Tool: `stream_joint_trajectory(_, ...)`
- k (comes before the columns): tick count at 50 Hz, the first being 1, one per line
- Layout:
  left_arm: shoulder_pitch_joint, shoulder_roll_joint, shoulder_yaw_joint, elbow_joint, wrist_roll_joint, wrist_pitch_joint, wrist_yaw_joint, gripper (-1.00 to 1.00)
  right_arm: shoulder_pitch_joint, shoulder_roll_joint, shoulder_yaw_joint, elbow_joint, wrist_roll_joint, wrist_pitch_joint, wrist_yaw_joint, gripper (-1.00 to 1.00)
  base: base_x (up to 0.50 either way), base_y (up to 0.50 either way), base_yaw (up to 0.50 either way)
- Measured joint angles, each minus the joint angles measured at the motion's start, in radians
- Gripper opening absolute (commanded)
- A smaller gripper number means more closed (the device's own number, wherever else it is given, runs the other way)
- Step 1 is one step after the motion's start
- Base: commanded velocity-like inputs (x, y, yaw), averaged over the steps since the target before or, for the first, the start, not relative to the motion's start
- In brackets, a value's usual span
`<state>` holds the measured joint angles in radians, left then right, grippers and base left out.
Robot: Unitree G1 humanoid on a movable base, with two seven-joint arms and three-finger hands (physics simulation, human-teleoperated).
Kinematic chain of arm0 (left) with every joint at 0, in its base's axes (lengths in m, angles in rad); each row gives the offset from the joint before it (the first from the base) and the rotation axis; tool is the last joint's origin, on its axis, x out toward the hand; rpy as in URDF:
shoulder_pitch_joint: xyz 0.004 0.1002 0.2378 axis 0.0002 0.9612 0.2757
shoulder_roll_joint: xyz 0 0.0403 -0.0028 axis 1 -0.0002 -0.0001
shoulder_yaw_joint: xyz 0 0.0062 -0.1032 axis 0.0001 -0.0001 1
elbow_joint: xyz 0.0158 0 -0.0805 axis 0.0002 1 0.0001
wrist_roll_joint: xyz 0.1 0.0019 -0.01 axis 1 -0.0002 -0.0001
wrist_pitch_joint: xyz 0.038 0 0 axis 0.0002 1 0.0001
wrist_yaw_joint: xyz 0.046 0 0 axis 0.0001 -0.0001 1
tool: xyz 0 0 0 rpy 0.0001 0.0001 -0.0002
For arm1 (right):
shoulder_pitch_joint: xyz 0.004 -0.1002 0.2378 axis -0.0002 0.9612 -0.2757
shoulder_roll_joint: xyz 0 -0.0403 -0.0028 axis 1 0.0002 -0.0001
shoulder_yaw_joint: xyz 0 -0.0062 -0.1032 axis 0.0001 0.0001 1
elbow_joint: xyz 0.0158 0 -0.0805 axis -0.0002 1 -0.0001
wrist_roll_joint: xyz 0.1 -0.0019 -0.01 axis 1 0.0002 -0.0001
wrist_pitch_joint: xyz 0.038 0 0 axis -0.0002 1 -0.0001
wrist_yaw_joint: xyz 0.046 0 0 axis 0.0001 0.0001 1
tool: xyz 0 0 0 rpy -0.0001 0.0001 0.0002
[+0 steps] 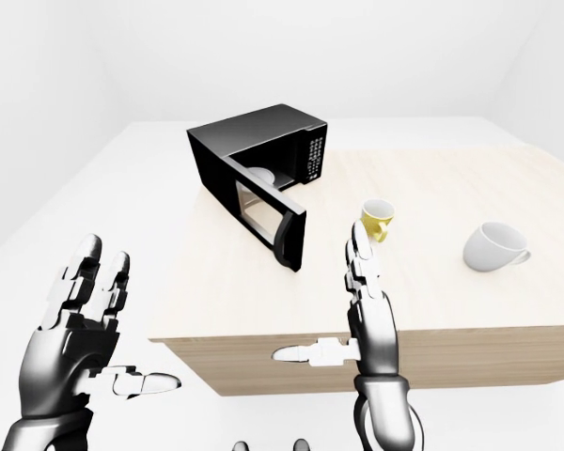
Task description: Close the microwave.
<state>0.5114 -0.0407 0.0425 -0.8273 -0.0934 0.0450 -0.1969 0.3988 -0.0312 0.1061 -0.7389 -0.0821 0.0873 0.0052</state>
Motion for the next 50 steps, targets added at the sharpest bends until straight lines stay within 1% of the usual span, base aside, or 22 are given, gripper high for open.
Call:
stream_joint_trajectory(14, 0.0, 0.001, -0.001, -0.002, 0.003, 0.001, 0.0, 1.0, 0.001, -0.001, 0.003, 0.0, -0.001, 0.0, -0.002, 1.0, 0.0, 0.5, 0.0)
stream_joint_trajectory(28, 0.007, 0.001, 0.0, -0.002, -0.003, -0.012, -0.004, 1.0, 0.004, -0.002, 0.011, 0.002, 0.0, 0.0, -0.007, 1.0, 0.0, 0.0, 0.0)
stream_joint_trajectory(40, 0.01, 0.001, -0.004, -0.003, -0.003, -0.019, -0.005, 1.0, 0.006, -0.006, 0.013, 0.006, 0.0, -0.001, -0.009, 1.0, 0.0, 0.0, 0.0)
stream_joint_trajectory(50, 0.011, 0.003, -0.008, -0.004, 0.002, -0.017, -0.004, 1.0, 0.008, -0.008, 0.012, 0.002, 0.003, 0.0, -0.008, 1.0, 0.0, 0.48, 0.0)
